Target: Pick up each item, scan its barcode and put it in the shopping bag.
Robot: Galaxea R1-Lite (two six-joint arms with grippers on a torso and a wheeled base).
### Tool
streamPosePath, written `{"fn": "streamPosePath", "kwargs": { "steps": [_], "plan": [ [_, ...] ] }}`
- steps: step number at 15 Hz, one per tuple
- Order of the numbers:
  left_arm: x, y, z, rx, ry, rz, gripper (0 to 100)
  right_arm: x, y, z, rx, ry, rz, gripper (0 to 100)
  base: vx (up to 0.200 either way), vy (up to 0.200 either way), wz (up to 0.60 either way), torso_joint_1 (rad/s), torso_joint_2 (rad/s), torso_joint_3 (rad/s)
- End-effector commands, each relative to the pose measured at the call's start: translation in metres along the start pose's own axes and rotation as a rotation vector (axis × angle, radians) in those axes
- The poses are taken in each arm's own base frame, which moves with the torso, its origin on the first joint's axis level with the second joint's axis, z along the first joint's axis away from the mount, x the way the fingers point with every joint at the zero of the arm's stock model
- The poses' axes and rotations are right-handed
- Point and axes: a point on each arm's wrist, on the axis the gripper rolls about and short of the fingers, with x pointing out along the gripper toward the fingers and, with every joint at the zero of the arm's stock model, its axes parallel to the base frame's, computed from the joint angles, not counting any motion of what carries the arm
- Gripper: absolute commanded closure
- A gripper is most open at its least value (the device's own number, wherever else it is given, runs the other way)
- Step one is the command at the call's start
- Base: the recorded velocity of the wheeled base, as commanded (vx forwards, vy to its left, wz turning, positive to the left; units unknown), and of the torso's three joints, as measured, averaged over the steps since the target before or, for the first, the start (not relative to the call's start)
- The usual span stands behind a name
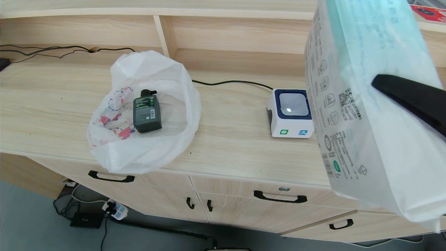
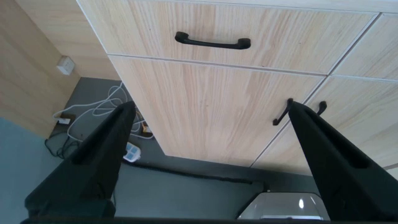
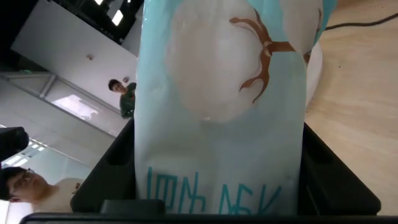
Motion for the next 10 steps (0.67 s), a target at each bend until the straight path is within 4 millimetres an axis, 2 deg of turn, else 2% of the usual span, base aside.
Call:
{"fn": "streamPosePath", "kwargs": {
  "steps": [1, 3, 10],
  "plan": [
    [0.0, 0.0, 0.0, 0.0, -0.001, 0.0, 0, 0.023, -0.027, -0.021, 0.078, 0.022, -0.002, 100, 0.0, 0.0, 0.0, 0.0, 0.0, 0.0],
    [0.0, 0.0, 0.0, 0.0, -0.001, 0.0, 0, 0.03, -0.035, -0.027, 0.107, -0.013, 0.035, 100, 0.0, 0.0, 0.0, 0.0, 0.0, 0.0],
    [0.0, 0.0, 0.0, 0.009, -0.002, 0.0, 0, 0.03, -0.024, -0.018, 0.392, -0.07, 0.143, 100, 0.0, 0.0, 0.0, 0.0, 0.0, 0.0]
  ]
}}
